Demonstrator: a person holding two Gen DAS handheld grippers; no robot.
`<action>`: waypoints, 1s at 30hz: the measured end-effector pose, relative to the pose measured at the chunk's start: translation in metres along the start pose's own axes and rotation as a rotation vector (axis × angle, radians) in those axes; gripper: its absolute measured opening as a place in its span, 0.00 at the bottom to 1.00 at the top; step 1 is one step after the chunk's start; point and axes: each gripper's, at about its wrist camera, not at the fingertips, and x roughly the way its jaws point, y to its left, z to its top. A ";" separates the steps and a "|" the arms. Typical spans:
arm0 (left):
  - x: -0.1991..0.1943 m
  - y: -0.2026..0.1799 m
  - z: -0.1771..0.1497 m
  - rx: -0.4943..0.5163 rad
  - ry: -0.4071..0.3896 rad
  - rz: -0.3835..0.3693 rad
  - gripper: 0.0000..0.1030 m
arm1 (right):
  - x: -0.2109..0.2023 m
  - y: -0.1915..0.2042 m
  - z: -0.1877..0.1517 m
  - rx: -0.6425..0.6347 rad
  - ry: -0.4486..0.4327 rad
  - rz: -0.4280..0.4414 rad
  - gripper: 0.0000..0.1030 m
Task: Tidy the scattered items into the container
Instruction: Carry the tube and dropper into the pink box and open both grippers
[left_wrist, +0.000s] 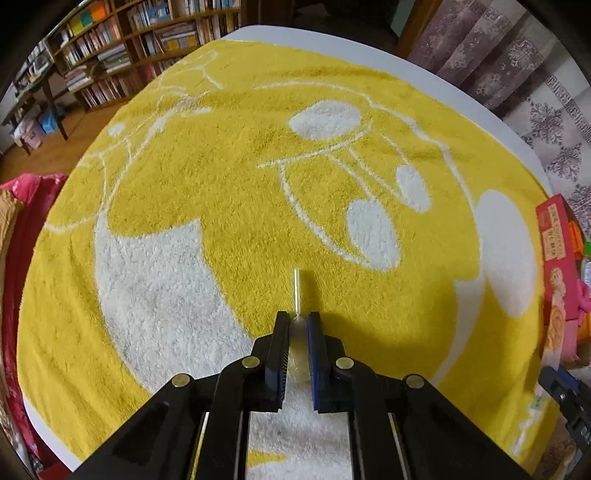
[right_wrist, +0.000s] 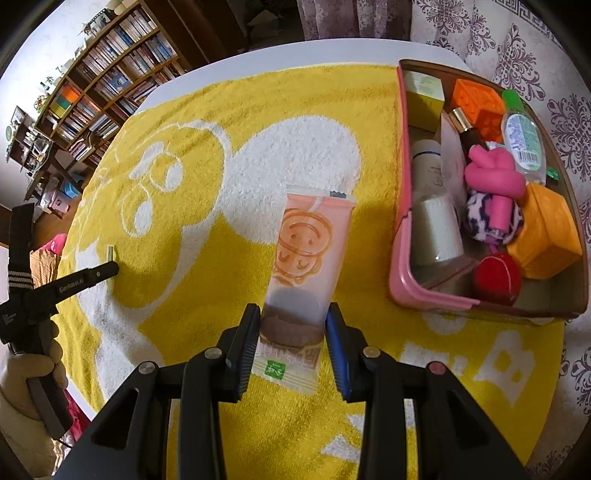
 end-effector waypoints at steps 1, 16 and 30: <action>-0.002 0.000 -0.002 -0.002 0.002 -0.008 0.10 | -0.001 0.000 0.001 -0.001 -0.004 0.000 0.38; -0.069 -0.037 0.009 0.048 -0.091 -0.108 0.10 | -0.033 -0.006 0.000 0.004 -0.077 0.030 0.38; -0.104 -0.195 0.018 0.283 -0.144 -0.280 0.10 | -0.099 -0.080 -0.012 0.074 -0.199 -0.013 0.38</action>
